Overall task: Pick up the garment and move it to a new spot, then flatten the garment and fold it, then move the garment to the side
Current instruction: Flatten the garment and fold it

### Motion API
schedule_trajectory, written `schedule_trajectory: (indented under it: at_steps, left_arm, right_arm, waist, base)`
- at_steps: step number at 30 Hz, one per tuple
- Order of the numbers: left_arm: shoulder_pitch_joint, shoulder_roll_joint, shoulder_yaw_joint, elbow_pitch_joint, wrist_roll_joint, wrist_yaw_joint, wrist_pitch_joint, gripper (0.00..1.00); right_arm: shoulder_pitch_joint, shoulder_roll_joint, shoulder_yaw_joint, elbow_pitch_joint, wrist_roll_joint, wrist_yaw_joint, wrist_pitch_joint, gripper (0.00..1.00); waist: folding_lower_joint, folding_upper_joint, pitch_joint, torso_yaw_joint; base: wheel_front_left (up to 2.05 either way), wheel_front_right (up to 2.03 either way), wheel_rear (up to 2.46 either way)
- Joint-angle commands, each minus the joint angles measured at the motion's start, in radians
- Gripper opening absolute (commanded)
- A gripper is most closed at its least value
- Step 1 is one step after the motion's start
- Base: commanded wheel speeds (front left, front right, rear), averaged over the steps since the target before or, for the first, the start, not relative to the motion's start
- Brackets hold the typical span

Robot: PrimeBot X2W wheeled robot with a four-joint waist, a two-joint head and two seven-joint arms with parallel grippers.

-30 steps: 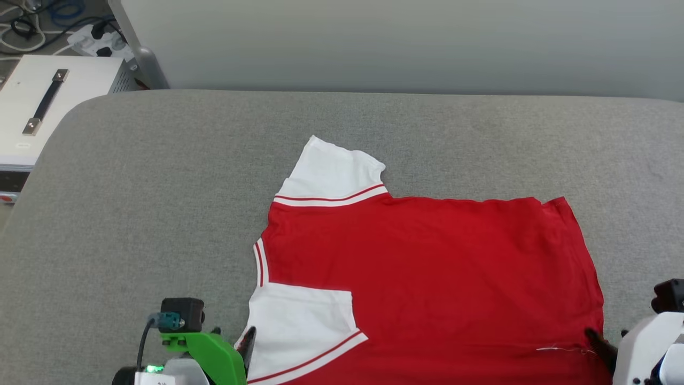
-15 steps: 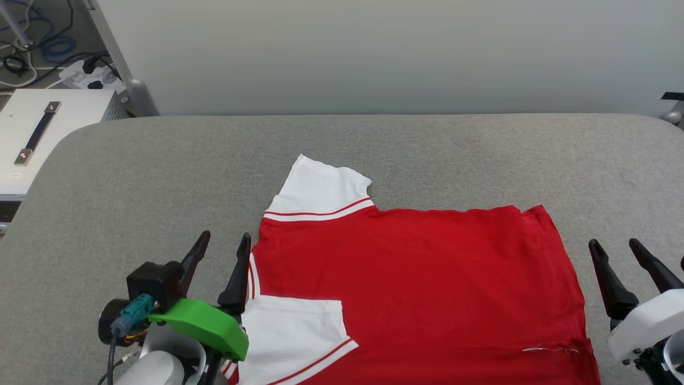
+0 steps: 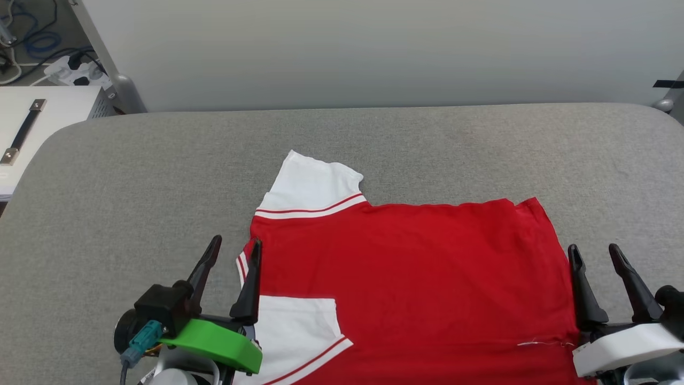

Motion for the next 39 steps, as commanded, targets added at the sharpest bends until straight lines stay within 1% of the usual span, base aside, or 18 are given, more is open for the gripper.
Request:
schedule_trajectory:
  at_steps: [1, 5, 7, 9, 11, 14, 17, 18, 21, 23, 28, 32, 35, 39]
  left_arm:
    - [0.009, -0.013, 0.014, 0.011, 0.02, -0.018, -0.006, 1.0]
    - [-0.013, -0.032, 0.031, 0.047, 0.044, -0.064, -0.006, 1.0]
    - [-0.046, -0.023, 0.02, 0.08, 0.049, -0.088, -0.005, 1.0]
    - [-0.1, -0.003, 0.006, 0.112, 0.057, -0.104, 0.024, 1.0]
    - [-0.169, 0.02, -0.01, 0.137, 0.064, -0.117, 0.084, 1.0]
    - [-0.298, 0.057, -0.037, 0.167, 0.066, -0.134, 0.205, 1.0]
    - [-0.43, 0.082, -0.042, 0.197, 0.024, -0.145, 0.317, 1.0]
    - [-0.483, 0.103, -0.056, 0.214, 0.022, -0.149, 0.365, 1.0]
    - [-0.61, 0.145, -0.091, 0.262, -0.009, -0.154, 0.486, 1.0]
    - [-0.691, 0.165, -0.125, 0.292, -0.046, -0.155, 0.559, 1.0]
    - [-0.863, 0.218, -0.209, 0.392, -0.167, -0.156, 0.792, 1.0]
    - [-0.953, 0.243, -0.231, 0.48, -0.252, -0.156, 0.948, 1.0]
    - [-1.002, 0.256, -0.238, 0.531, -0.272, -0.156, 0.995, 1.0]
    - [-1.046, 0.267, -0.25, 0.592, -0.268, -0.156, 0.991, 1.0]
  right_arm:
    - [-0.005, 0.002, 0.005, 0.007, -0.004, -0.001, -0.009, 1.0]
    - [-0.022, -0.001, 0.016, 0.016, 0.002, -0.001, -0.015, 1.0]
    - [-0.031, -0.002, 0.019, 0.013, 0.003, -0.001, -0.014, 1.0]
    - [-0.042, -0.003, 0.022, 0.008, 0.004, -0.001, -0.01, 1.0]
    - [-0.055, -0.003, 0.028, 0.002, 0.002, -0.001, -0.006, 1.0]
    - [-0.081, -0.005, 0.039, -0.01, 0.001, -0.001, -0.004, 1.0]
    - [-0.109, -0.004, 0.052, -0.02, 0.001, -0.001, -0.002, 1.0]
    - [-0.12, -0.003, 0.058, -0.022, 0.0, -0.001, 0.0, 1.0]
    - [-0.148, 0.001, 0.074, -0.028, -0.002, -0.001, 0.0, 1.0]
    - [-0.163, 0.002, 0.081, -0.031, -0.002, -0.001, -0.003, 1.0]
    - [-0.194, 0.004, 0.101, -0.037, -0.002, -0.001, -0.005, 1.0]
    - [-0.216, 0.01, 0.115, -0.039, 0.0, -0.001, -0.004, 1.0]
    - [-0.224, 0.017, 0.128, -0.037, 0.004, -0.001, -0.004, 1.0]
    - [-0.233, 0.025, 0.146, -0.033, 0.007, -0.001, -0.013, 1.0]
  waist:
    - [0.0, 0.0, 0.008, -0.005]
    - [0.0, 0.0, 0.033, -0.018]
    - [0.0, 0.0, 0.052, -0.025]
    - [0.0, 0.0, 0.077, -0.035]
    - [0.0, 0.0, 0.106, -0.047]
    - [0.0, 0.0, 0.159, -0.068]
    - [0.0, 0.0, 0.213, -0.094]
    - [0.0, 0.0, 0.231, -0.104]
    - [0.0, 0.0, 0.276, -0.131]
    - [0.0, 0.0, 0.302, -0.147]
    - [0.0, 0.0, 0.361, -0.182]
    - [0.0, 0.0, 0.397, -0.208]
    - [0.0, 0.0, 0.419, -0.222]
    - [0.0, 0.0, 0.446, -0.236]
  base:
    - [0.0, 0.0, 0.0]
    - [0.0, 0.0, 0.0]
    - [0.0, 0.0, 0.0]
    - [0.0, 0.0, 0.0]
    - [0.0, 0.0, 0.0]
    - [0.0, 0.0, 0.0]
    - [0.0, 0.0, 0.0]
    - [0.0, 0.0, 0.0]
    - [0.0, 0.0, 0.0]
    - [0.0, 0.0, 0.0]
    - [0.0, 0.0, 0.0]
    - [0.0, 0.0, 0.0]
    - [0.0, 0.0, 0.0]
    - [0.0, 0.0, 0.0]
